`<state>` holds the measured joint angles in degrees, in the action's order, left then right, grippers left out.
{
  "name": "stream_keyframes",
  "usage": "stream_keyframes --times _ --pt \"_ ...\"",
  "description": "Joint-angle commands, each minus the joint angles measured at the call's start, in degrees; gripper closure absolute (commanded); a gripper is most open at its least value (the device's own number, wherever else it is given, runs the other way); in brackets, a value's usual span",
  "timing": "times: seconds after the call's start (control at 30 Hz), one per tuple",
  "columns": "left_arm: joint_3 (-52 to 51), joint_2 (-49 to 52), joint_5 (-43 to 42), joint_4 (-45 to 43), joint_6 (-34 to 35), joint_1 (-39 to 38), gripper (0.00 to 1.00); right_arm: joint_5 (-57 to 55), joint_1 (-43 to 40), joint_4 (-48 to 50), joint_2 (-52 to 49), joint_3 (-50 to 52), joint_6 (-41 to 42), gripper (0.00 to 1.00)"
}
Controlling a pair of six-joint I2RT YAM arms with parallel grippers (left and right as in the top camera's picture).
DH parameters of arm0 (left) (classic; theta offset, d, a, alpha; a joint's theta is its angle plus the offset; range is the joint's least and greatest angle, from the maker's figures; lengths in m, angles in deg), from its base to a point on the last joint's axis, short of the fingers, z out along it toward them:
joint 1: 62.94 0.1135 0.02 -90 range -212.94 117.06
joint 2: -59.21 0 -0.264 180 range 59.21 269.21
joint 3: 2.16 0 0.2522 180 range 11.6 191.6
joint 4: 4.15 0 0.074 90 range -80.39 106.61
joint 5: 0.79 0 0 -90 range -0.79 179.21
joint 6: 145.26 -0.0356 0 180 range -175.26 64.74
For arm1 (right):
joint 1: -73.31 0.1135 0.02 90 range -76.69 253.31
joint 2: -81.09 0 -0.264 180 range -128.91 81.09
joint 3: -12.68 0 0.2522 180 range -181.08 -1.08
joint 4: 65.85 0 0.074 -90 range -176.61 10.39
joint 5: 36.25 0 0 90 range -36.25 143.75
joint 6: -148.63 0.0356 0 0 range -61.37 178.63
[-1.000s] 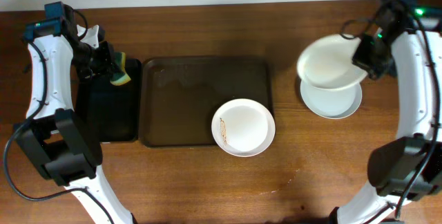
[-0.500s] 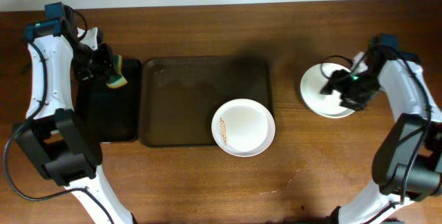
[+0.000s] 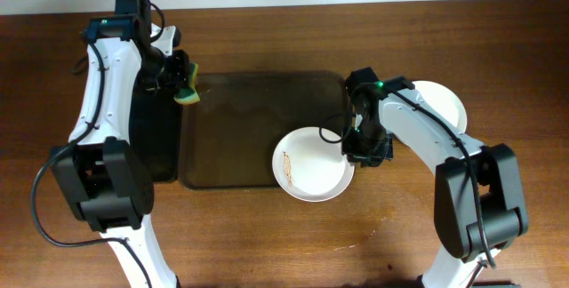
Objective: Clean dirty plates on tray and stack at the side
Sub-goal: 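Grip the bottom white plate rim and drag it toward tray center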
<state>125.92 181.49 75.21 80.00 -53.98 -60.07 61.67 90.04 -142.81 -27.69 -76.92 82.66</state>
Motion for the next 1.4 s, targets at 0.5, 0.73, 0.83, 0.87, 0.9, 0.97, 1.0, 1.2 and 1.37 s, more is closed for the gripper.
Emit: stream_keyframes --times 0.5,0.73,0.83,0.87,0.9,0.97,1.0,1.2,1.37 --pt "0.8 -0.3 0.5 -2.1 -0.7 0.3 1.0 -6.5 5.0 15.8 -5.2 -1.4 -8.9 0.64" --pt "0.8 -0.3 0.5 -2.2 -0.7 0.3 1.0 -6.8 5.0 27.8 -5.2 -1.4 -14.8 0.39" --pt "0.8 -0.3 0.5 -1.9 -0.7 0.3 1.0 -7.4 5.0 31.7 -5.2 -2.3 -15.2 0.3" --pt "0.8 -0.3 0.5 -1.9 -0.7 0.3 1.0 -6.3 5.0 29.6 -4.9 -3.6 -15.2 0.3" --pt "0.7 -0.3 0.5 -1.9 -0.7 0.3 1.0 -4.6 5.0 25.5 -4.1 -6.3 -15.2 0.3" --pt "0.7 -0.3 0.5 -2.0 -0.7 0.2 1.0 -5.4 4.5 13.7 -2.1 -13.7 -10.7 0.29" --pt "0.7 -0.3 0.5 -2.0 -0.7 0.2 1.0 -6.1 3.8 11.1 -2.1 -14.6 -9.2 0.29" --pt "0.0 -0.2 0.5 -2.0 -0.7 0.2 1.0 -6.5 3.5 10.2 -6.2 -9.8 -5.5 0.34" --pt "0.0 -0.2 0.5 -1.8 -0.7 0.2 1.0 -6.3 3.5 10.3 -9.5 -9.6 -5.0 0.34"
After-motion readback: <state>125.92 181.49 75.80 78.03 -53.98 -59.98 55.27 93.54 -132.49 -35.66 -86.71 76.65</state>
